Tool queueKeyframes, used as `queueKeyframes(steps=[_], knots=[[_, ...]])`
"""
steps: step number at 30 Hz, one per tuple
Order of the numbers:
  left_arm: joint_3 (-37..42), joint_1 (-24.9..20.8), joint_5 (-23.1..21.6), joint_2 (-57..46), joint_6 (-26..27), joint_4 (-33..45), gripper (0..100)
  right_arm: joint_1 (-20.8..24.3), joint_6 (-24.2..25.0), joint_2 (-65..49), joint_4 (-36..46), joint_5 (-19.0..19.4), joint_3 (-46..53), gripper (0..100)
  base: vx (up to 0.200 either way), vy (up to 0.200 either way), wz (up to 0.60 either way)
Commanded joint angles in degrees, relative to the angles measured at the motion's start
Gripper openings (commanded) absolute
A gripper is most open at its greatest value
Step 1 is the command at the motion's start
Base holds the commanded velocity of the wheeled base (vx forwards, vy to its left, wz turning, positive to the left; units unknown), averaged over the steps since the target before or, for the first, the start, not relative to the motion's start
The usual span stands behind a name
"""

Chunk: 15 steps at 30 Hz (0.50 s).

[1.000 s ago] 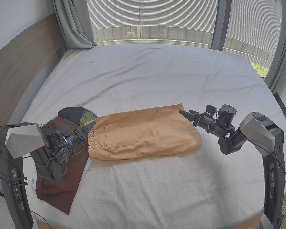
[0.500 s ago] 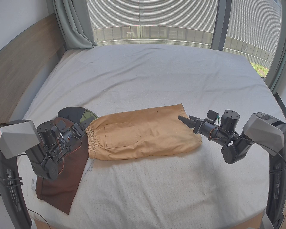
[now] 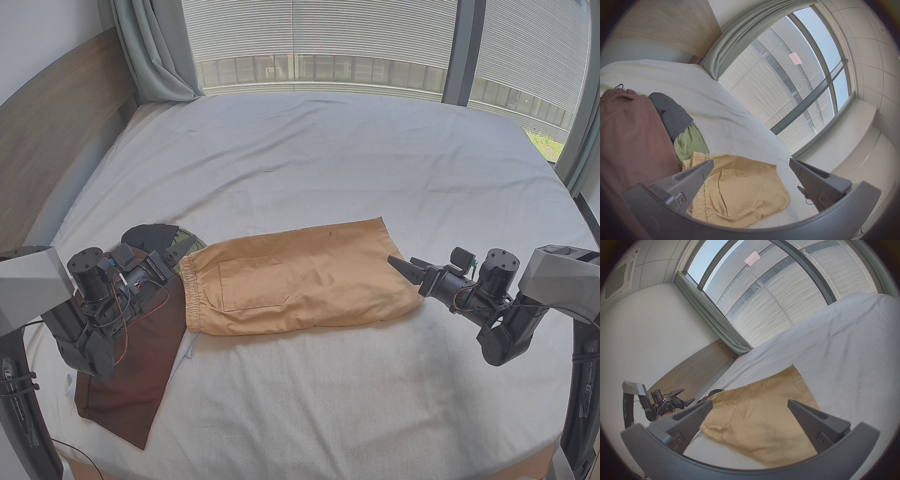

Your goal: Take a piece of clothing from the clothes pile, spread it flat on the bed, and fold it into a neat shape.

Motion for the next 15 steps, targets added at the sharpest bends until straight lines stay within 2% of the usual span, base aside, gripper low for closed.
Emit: queueKeyframes(steps=[1, 7, 15], knots=[[1.1, -0.1, -0.3, -2.3, 0.0, 0.0, 100, 0.0, 0.0, -0.6, 0.0, -0.2, 1.1, 100, 0.0, 0.0, 0.0], [3.1, -0.1, -1.7, -4.6, 1.0, 0.0, 100, -0.1, -0.1, -0.8, 0.0, -0.3, 2.7, 100, 0.0, 0.0, 0.0], [5.4, -0.2, -1.8, -4.5, 9.1, 0.0, 100, -0.2, -0.2, -0.1, 0.0, -0.3, 4.3, 100, 0.0, 0.0, 0.0]])
